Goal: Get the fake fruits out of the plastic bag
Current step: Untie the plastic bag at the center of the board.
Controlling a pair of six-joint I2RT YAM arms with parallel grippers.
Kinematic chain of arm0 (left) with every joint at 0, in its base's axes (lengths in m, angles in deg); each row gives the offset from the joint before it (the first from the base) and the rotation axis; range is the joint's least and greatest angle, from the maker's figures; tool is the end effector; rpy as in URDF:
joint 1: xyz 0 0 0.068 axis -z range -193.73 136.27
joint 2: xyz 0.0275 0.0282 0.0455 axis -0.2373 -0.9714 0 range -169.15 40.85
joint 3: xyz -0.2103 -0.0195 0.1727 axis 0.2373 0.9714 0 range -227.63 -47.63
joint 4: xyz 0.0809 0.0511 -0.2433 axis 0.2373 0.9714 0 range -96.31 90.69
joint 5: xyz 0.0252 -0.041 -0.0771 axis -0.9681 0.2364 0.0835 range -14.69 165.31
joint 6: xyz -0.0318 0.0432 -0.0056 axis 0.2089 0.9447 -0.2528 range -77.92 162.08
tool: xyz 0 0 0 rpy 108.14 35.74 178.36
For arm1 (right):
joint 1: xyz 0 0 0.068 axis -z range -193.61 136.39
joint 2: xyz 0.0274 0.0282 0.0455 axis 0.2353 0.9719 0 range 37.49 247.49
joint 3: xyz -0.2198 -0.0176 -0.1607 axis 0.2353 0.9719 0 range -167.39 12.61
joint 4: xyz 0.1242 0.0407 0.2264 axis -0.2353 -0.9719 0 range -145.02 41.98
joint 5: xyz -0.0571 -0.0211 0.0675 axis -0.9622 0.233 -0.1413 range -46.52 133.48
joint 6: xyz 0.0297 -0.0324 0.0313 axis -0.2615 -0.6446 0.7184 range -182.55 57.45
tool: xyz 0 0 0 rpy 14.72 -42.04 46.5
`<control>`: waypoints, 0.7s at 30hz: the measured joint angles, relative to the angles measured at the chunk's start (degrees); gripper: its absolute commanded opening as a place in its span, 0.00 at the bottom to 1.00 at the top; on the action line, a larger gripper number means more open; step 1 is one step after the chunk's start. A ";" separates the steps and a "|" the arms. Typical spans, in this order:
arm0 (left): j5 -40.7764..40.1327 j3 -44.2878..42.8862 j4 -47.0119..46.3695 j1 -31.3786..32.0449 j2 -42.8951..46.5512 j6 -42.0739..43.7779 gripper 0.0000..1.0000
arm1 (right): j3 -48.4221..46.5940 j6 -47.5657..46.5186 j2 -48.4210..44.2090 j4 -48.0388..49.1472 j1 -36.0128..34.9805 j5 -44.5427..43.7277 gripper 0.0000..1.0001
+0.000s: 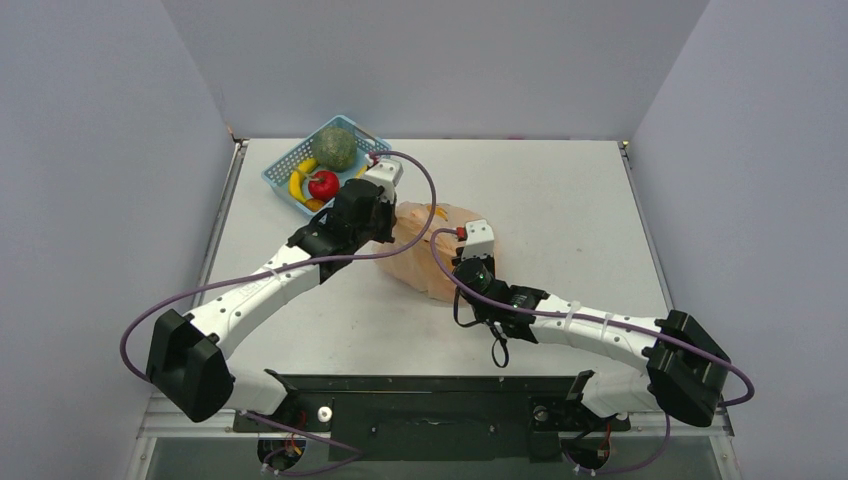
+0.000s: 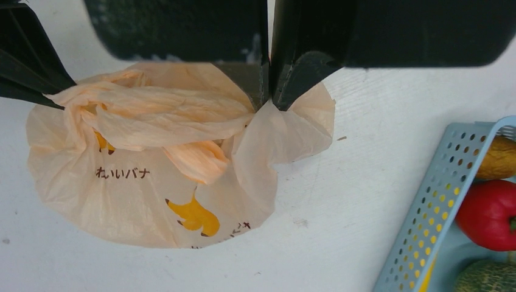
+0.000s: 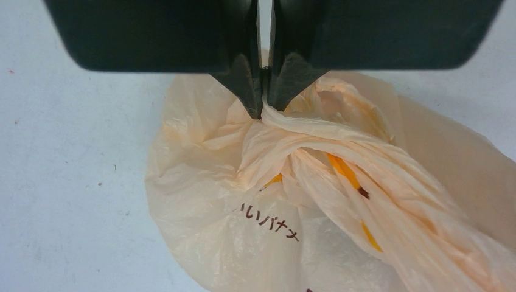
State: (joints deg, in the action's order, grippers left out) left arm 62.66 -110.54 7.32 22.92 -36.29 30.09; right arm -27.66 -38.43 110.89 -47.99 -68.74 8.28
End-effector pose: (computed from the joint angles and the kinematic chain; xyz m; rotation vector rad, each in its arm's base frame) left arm 0.2531 -0.1785 0.3180 0.3043 2.0351 -0.3023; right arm 0.1706 0.2087 0.2265 -0.2044 2.0290 0.2035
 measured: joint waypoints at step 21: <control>-14.23 5.68 -6.51 0.00 9.07 -1.33 0.00 | 7.91 12.41 -14.99 -3.78 14.97 20.90 0.00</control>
State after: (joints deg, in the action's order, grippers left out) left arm 48.43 -104.86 0.80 22.92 -27.22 28.76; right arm -19.75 -26.02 95.90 -51.77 -53.77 29.17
